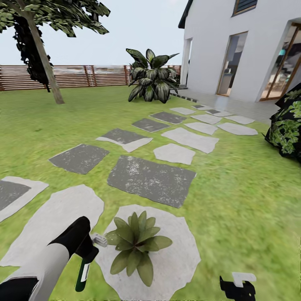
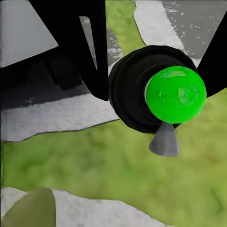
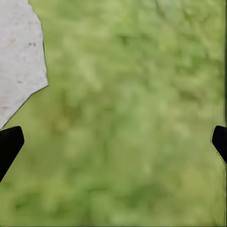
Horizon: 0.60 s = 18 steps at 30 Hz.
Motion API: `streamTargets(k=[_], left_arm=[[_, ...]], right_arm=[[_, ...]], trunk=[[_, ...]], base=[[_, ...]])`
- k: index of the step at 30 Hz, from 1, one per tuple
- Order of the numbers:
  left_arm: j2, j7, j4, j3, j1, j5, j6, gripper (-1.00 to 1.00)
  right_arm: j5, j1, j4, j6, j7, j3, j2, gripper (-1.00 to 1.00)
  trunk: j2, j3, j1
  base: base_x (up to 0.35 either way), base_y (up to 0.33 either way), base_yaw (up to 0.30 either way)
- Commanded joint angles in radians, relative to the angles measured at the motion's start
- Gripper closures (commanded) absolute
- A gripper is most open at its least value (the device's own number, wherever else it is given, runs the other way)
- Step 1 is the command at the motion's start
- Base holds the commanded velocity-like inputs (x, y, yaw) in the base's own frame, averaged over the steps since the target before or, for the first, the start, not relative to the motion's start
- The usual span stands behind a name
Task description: Pick up the pesticide atomizer in the garden and spray insectifuge to fully cover both potted plants in the garden.
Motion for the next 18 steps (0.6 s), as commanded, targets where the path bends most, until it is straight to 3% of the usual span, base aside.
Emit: streamTargets(k=[1,11,18], left_arm=[[-0.001,-0.009,-0.001,0.002,0.0,-0.009,0.004,1.0],[0.0,-0.011,0.006,0.002,0.0,-0.007,0.0,1.0],[-0.002,-0.011,0.007,0.003,0.0,-0.005,-0.001,1.0]], right_arm=[[-0.01,0.0,0.0,-0.003,-0.001,0.009,0.0,-1.0],[-0.01,0.0,0.0,-0.003,-0.001,0.009,0.0,-1.0],[-0.01,0.0,0.0,-0.003,-0.001,0.009,0.0,-1.0]], trunk=[[0.0,-0.001,0.0],[0.0,-0.001,0.0],[0.0,-0.001,0.0]], base=[[-0.131,-0.243,0.146],[-0.236,-0.189,0.26],[-0.021,-0.258,0.124]])
